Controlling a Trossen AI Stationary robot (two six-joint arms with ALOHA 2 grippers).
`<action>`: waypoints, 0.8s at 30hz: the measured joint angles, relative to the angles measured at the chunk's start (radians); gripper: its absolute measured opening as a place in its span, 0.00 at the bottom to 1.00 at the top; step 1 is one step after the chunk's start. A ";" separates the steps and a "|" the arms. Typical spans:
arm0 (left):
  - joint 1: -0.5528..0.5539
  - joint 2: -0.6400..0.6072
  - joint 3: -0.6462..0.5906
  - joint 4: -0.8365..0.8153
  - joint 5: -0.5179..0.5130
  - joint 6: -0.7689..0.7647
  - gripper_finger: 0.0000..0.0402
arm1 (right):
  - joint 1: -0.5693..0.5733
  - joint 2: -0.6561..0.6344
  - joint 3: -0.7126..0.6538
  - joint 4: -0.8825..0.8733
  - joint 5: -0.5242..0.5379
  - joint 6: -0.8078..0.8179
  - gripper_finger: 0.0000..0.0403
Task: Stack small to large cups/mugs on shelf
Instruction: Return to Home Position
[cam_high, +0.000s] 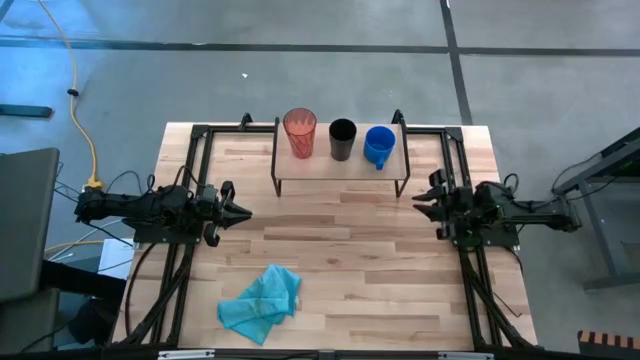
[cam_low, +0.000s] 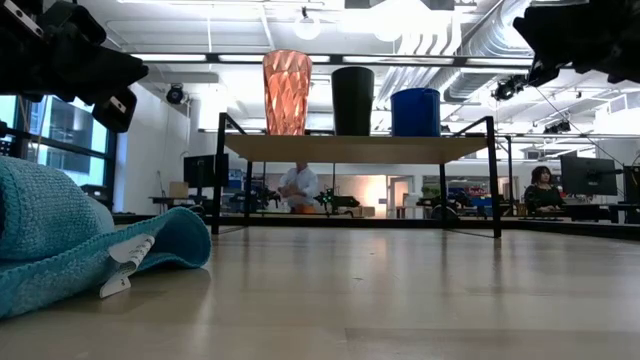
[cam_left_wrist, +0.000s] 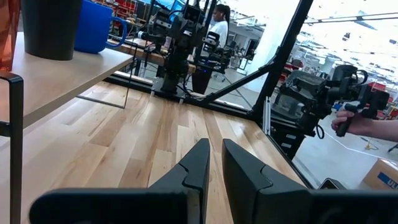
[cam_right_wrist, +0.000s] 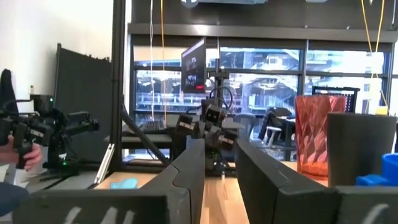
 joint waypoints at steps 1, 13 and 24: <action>0.000 0.000 0.000 0.000 0.000 0.000 0.08 | 0.000 0.000 0.000 -0.006 0.000 0.001 0.20; 0.000 0.000 0.000 0.000 0.003 0.002 0.08 | 0.001 0.000 0.000 -0.097 -0.185 -0.014 0.20; 0.000 0.000 0.000 0.000 0.004 -0.002 0.08 | 0.000 0.000 0.000 -0.153 -0.020 0.103 0.20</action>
